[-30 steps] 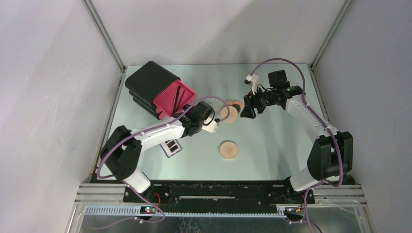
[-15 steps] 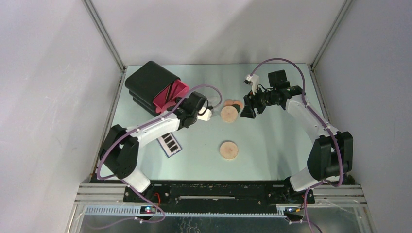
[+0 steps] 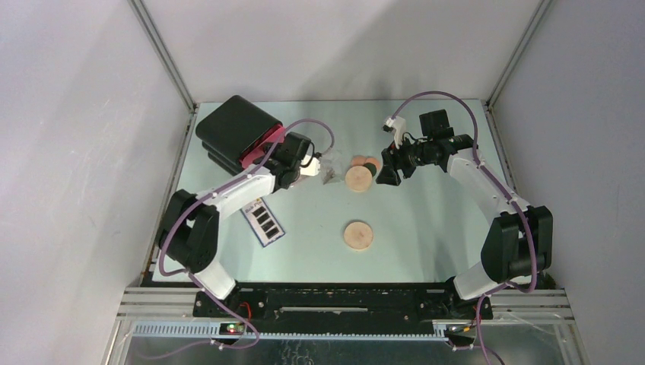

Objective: Organize the makeup
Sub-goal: Close the drawer in the storage box.

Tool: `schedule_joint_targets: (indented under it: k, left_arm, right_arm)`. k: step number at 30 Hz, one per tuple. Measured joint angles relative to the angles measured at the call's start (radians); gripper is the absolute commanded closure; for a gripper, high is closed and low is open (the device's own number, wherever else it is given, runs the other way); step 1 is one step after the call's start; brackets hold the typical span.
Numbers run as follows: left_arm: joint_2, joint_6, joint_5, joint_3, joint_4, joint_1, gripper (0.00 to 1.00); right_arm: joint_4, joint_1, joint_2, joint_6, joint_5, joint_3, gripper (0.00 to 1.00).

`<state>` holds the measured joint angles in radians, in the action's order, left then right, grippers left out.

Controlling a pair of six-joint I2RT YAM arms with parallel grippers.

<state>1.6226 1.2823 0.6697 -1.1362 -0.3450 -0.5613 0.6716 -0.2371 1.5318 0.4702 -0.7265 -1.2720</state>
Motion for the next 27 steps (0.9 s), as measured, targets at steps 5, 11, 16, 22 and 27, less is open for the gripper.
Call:
schedule_joint_targets:
  k: [5, 11, 16, 22, 27]
  left_arm:
    - [0.021, 0.001, -0.001, 0.000, 0.023, 0.027, 0.44]
    - [0.028, 0.000, -0.027, 0.000, 0.050, 0.063, 0.33]
    - [0.027, -0.018, -0.064, 0.000, 0.049, 0.074, 0.29]
    - [-0.026, -0.057, -0.167, 0.000, -0.018, 0.085, 0.25]
    - [-0.067, -0.063, -0.217, 0.002, -0.046, 0.066, 0.24]
  right_arm:
    - [0.000, 0.000, 0.000, 0.000, 0.000, 0.000, 0.29]
    - [0.002, 0.000, 0.000, 0.000, 0.000, 0.000, 0.29]
    - [0.002, 0.000, 0.000, 0.000, 0.000, 0.000, 0.29]
    - [0.002, 0.000, 0.000, 0.000, 0.000, 0.000, 0.29]
    - [0.002, -0.004, 0.000, 0.001, 0.000, 0.000, 0.29]
